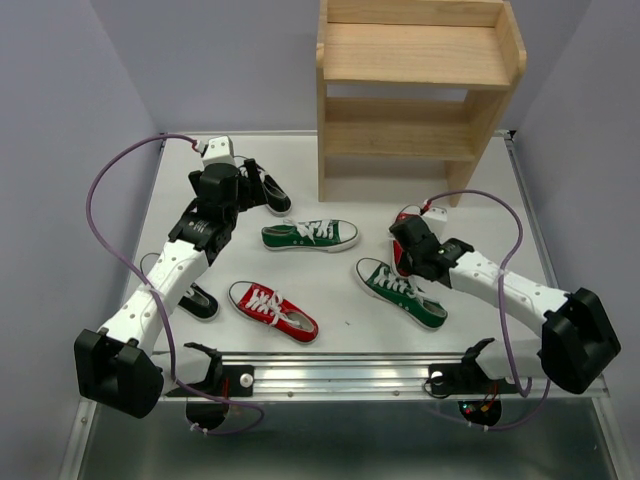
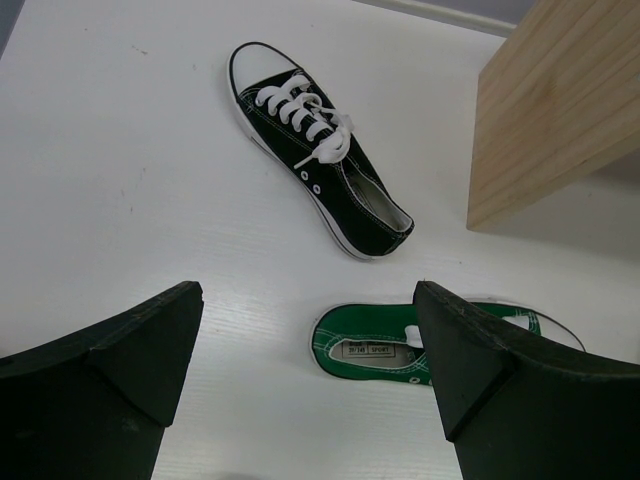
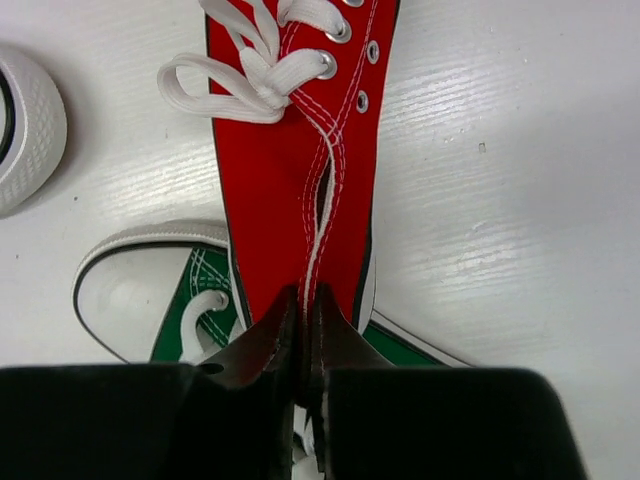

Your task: Place and organize the shoes onto the shoe shelf

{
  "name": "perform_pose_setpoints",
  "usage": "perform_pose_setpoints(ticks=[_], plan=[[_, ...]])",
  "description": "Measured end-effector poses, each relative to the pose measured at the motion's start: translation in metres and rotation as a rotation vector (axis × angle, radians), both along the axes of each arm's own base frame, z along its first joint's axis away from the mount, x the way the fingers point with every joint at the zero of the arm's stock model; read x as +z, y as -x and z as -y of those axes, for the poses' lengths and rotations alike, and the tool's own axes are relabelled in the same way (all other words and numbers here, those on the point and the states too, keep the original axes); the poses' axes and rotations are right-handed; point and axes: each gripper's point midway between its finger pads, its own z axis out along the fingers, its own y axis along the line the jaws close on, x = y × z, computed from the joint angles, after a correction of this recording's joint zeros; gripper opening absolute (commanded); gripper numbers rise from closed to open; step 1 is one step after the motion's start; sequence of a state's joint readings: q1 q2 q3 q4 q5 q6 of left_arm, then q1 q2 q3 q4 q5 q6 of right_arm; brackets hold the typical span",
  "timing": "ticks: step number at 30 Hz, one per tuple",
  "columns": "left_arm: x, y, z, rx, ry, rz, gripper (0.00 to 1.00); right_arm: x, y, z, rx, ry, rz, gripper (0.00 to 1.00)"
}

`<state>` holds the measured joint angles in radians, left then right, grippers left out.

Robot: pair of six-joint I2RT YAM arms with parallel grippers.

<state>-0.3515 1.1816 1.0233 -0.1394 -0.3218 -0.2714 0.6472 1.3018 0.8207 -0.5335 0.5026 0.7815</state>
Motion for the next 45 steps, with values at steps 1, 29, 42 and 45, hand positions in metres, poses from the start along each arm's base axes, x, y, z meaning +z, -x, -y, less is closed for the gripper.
perform_pose_setpoints(ticks=[1, 29, 42, 45], plan=[[0.000, 0.000, 0.000, 0.000, 0.000, 0.000, 0.99, 0.003, 0.001, 0.001, 0.013, 0.001, 0.004, 0.01], [0.004, -0.004, -0.004, 0.034, -0.015, -0.017, 0.99, 0.152, 0.056, -0.038, 0.607, -0.123, 0.012, 0.01], [0.009, -0.006, -0.004, 0.034, -0.014, -0.014, 0.99, 0.220, 0.015, -0.045, 0.574, -0.101, 0.252, 0.01], [0.009, -0.006, -0.004, 0.035, -0.014, -0.014, 0.99, 0.222, 0.004, -0.047, 0.560, -0.082, 0.267, 0.01]])
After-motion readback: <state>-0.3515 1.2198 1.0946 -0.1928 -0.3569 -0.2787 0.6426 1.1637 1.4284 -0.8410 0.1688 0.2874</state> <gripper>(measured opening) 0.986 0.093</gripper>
